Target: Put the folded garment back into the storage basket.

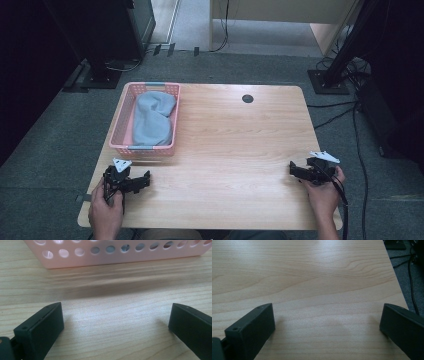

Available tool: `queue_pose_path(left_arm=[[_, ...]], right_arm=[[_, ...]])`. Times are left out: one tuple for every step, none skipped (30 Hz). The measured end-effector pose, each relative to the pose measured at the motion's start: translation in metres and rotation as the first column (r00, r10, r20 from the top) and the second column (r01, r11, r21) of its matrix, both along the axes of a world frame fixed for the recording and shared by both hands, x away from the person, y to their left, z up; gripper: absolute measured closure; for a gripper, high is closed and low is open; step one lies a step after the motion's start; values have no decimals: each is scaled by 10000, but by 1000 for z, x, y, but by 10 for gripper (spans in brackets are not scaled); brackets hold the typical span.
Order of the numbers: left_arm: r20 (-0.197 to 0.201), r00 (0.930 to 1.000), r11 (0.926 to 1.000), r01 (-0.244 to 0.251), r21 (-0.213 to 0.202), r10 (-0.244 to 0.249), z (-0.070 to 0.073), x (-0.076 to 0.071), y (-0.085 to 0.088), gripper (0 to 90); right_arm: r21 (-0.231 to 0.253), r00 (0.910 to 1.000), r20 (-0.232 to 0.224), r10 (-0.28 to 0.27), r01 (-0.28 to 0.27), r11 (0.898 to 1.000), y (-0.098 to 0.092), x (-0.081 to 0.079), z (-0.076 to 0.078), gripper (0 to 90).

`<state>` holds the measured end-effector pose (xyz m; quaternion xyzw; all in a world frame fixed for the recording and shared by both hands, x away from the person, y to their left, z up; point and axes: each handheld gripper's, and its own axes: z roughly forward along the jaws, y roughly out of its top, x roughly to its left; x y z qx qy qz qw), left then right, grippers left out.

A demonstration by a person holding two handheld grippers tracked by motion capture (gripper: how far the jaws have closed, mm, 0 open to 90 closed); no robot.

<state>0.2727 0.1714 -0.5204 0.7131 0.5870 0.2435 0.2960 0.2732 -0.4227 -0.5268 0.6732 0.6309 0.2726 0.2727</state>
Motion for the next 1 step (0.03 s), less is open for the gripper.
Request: queue_pose_path(left_arm=[[0, 10000, 10000, -1, -10, 1, 0, 0, 0, 0]], right_arm=[[0, 10000, 0, 0, 0, 10000, 0, 0, 0, 0]])
